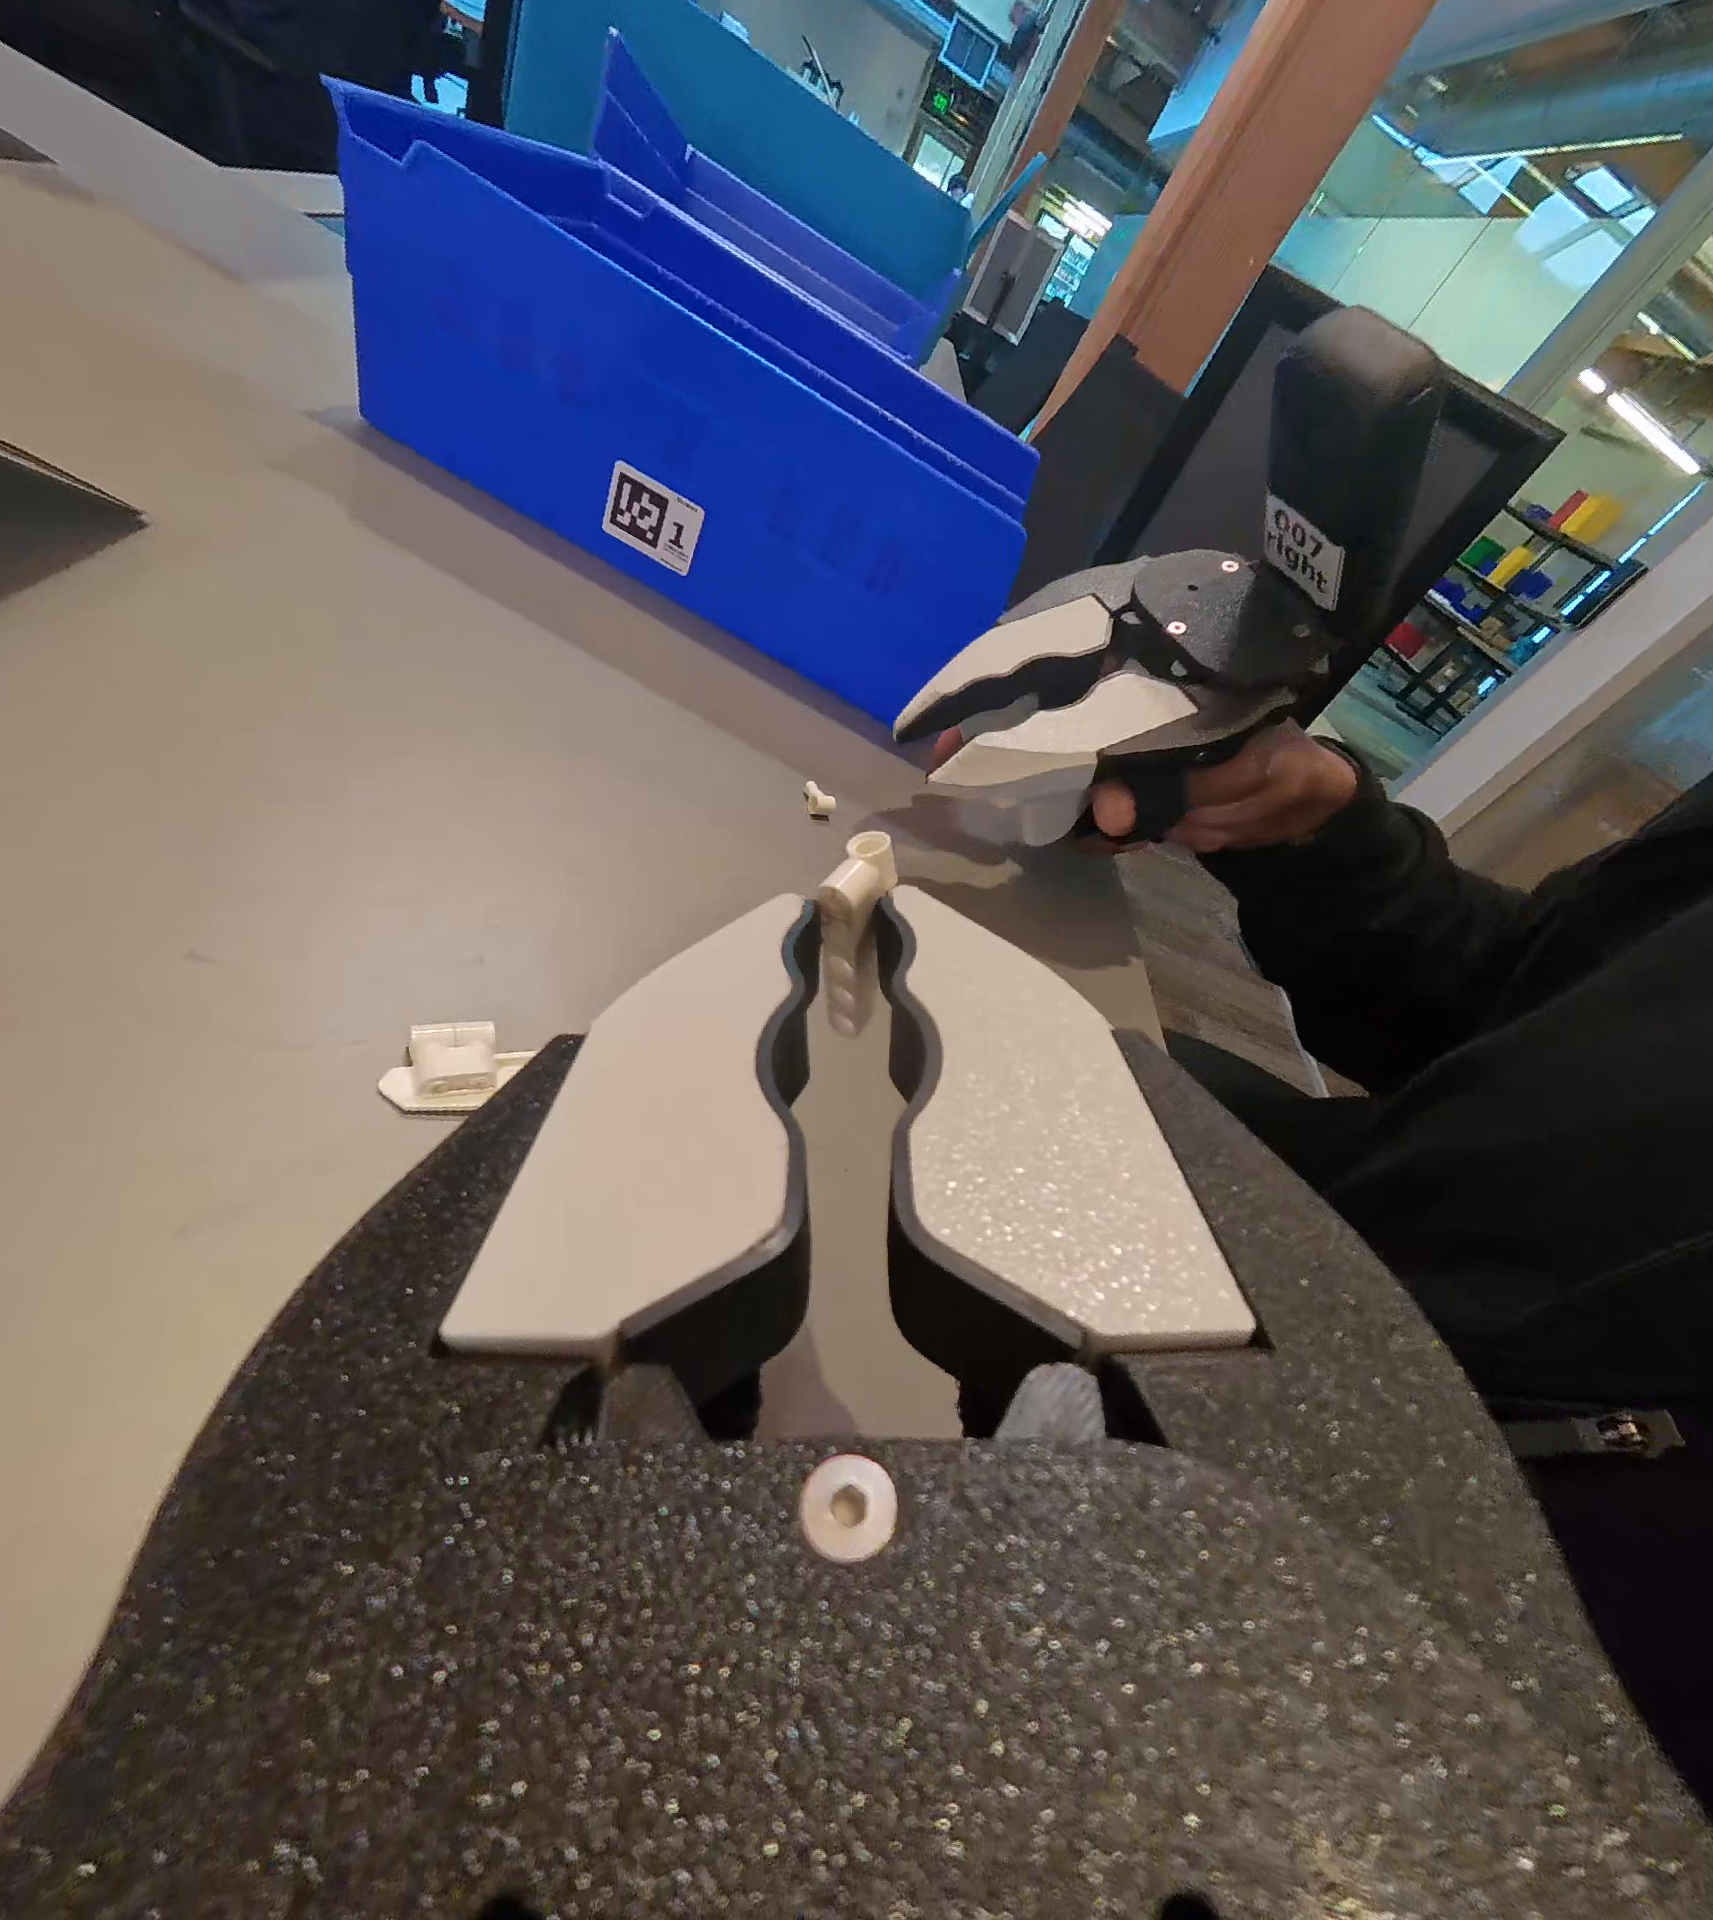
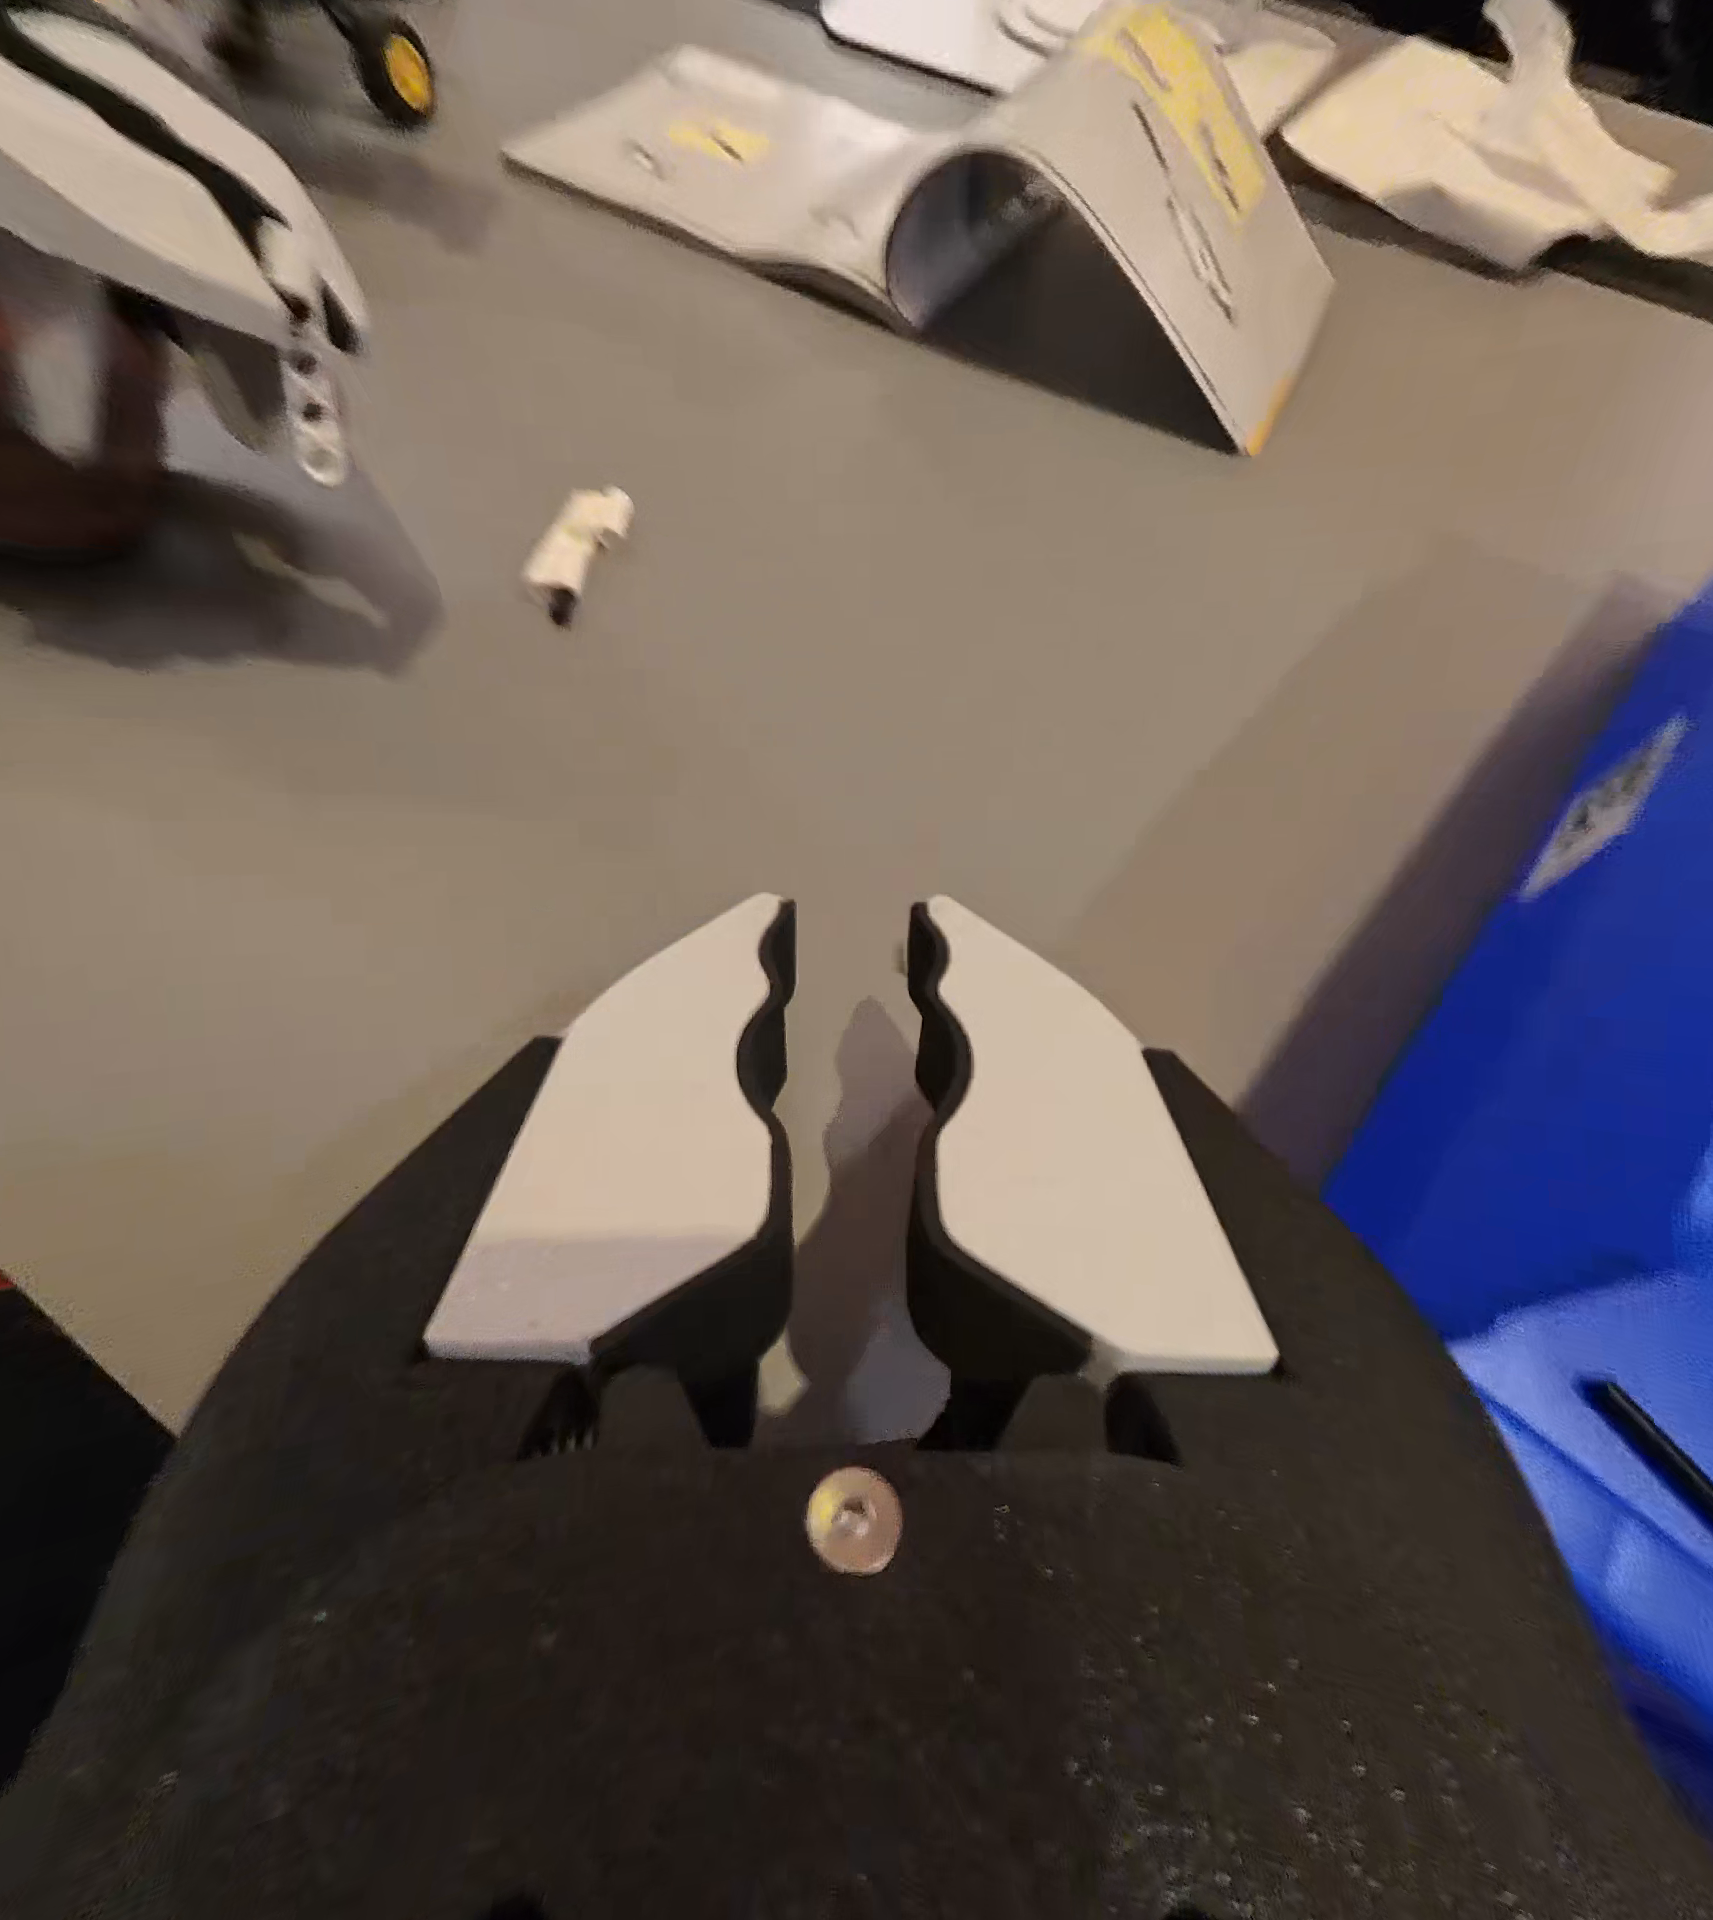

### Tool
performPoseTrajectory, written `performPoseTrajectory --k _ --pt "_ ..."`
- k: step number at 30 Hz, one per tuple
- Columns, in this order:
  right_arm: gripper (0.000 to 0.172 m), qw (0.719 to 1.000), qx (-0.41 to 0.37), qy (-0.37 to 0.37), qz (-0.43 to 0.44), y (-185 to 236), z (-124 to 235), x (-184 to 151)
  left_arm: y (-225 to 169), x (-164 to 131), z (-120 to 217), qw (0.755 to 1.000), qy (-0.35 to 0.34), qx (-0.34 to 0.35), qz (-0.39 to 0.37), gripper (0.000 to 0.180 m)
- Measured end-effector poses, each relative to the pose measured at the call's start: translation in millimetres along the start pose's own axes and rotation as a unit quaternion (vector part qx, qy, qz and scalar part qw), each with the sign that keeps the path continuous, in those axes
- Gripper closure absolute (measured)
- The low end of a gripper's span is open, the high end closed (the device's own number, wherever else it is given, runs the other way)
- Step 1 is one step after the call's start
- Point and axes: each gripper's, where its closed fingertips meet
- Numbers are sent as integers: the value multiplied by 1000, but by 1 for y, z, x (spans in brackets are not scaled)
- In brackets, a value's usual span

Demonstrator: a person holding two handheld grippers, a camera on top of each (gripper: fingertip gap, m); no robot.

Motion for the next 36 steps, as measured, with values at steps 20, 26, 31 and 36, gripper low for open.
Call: performPoseTrajectory --k 20,26,31,36 --pt "148 976 148 -159 -11 86 -52 107 -14 32 14 982 -135 -101 89 170" --pt "156 960 152 -223 -71 84 -61 134 -19 37 20 975 -158 -129 86 170" --pt "164 952 184 -235 -61 89 -56 135 -23 33 20 978 -135 -144 70 169" --pt "164 931 224 -267 -109 80 -47 141 -28 31 19 977 -128 -161 59 166"
Point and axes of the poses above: each gripper's, where its closed fingertips meet, z back along the fingers, x out of its top, y = z × x across the jaws, and after that the axes turned 12 degrees about z, right-handed
